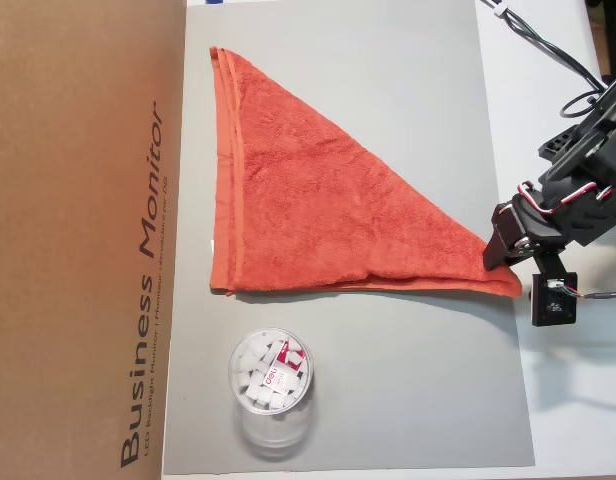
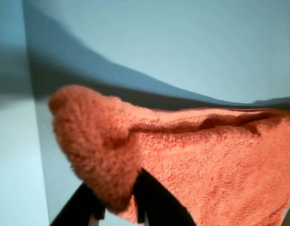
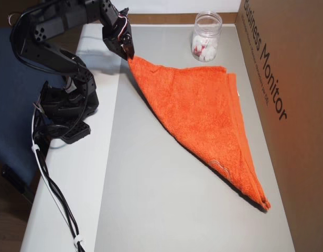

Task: Fold the blanket.

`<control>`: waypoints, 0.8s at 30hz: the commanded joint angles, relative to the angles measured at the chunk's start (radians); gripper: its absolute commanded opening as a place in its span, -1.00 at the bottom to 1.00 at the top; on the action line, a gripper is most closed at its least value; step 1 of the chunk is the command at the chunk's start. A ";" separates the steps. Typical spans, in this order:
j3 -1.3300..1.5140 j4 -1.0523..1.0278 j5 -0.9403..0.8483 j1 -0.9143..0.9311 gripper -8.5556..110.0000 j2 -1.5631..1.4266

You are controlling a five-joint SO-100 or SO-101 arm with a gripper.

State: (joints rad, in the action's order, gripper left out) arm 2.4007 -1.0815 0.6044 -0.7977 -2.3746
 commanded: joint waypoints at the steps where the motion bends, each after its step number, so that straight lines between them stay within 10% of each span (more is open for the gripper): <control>1: -0.011 -0.049 0.008 -0.021 -0.86 -0.086; 24: -0.029 -0.112 0.178 -0.100 -0.86 -0.492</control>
State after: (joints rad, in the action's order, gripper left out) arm 2.4007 -1.1934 0.7716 -0.8912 -2.8256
